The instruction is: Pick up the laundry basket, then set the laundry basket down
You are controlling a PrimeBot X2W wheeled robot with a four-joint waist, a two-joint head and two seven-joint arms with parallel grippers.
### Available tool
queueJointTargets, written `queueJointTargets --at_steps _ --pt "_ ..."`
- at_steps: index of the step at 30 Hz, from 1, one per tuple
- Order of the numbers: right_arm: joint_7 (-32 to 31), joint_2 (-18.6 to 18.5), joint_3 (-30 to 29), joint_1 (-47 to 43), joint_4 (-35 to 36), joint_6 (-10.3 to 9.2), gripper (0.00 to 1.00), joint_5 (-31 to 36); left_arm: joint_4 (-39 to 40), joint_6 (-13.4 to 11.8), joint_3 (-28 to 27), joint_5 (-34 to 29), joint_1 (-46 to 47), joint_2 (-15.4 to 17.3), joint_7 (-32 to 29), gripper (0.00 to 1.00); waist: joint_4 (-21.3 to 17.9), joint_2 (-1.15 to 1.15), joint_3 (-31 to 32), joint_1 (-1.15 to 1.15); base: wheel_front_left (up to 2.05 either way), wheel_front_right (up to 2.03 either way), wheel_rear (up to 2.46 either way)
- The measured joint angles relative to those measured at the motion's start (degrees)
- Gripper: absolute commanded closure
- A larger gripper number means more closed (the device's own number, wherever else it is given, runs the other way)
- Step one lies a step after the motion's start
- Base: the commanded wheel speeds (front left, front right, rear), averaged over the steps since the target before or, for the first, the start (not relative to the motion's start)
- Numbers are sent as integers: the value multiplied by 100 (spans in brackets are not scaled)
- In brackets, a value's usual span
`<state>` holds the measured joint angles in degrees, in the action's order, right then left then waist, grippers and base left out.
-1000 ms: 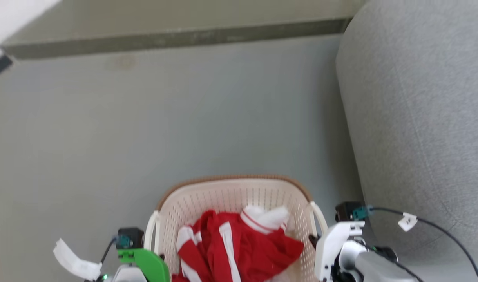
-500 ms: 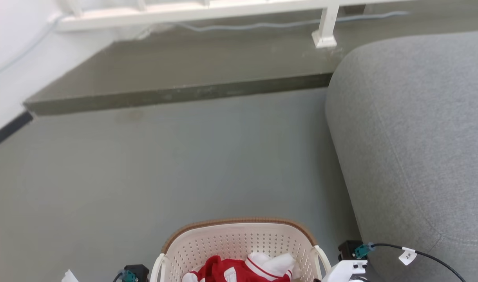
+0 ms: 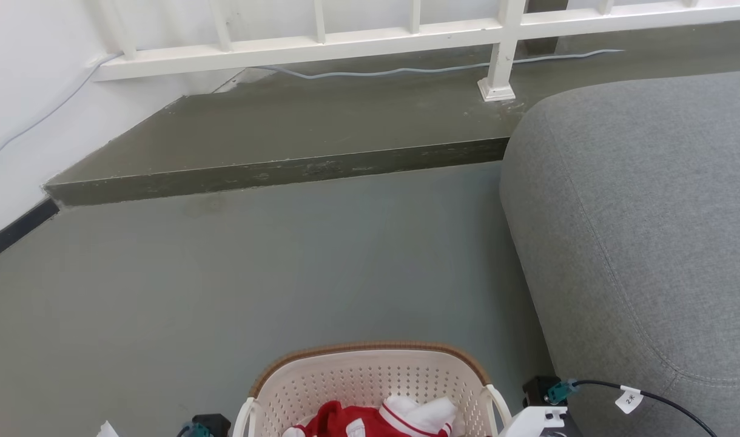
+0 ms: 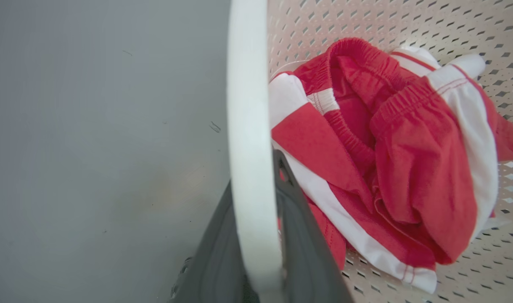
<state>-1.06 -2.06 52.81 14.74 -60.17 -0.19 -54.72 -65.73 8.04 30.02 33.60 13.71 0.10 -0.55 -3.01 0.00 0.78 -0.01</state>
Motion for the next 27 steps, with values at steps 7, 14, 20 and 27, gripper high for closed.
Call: queueJointTargets --at_steps 7,14,20,27 --pt "1 -25 66 0 42 -45 100 -73 69 0 76 49 0 22 0 100 4 0 1 0 0 0 0" --pt "8 -30 137 3 53 -99 100 -133 125 -5 152 96 1 49 2 100 4 0 -15 0 0 0 0" --pt "9 -31 178 4 54 -142 100 -183 137 -33 196 153 1 57 2 100 9 0 -34 0 0 0 0" --pt "52 -34 238 7 54 -144 100 -230 143 -76 249 185 1 58 4 100 17 0 -52 0 0 0 0"
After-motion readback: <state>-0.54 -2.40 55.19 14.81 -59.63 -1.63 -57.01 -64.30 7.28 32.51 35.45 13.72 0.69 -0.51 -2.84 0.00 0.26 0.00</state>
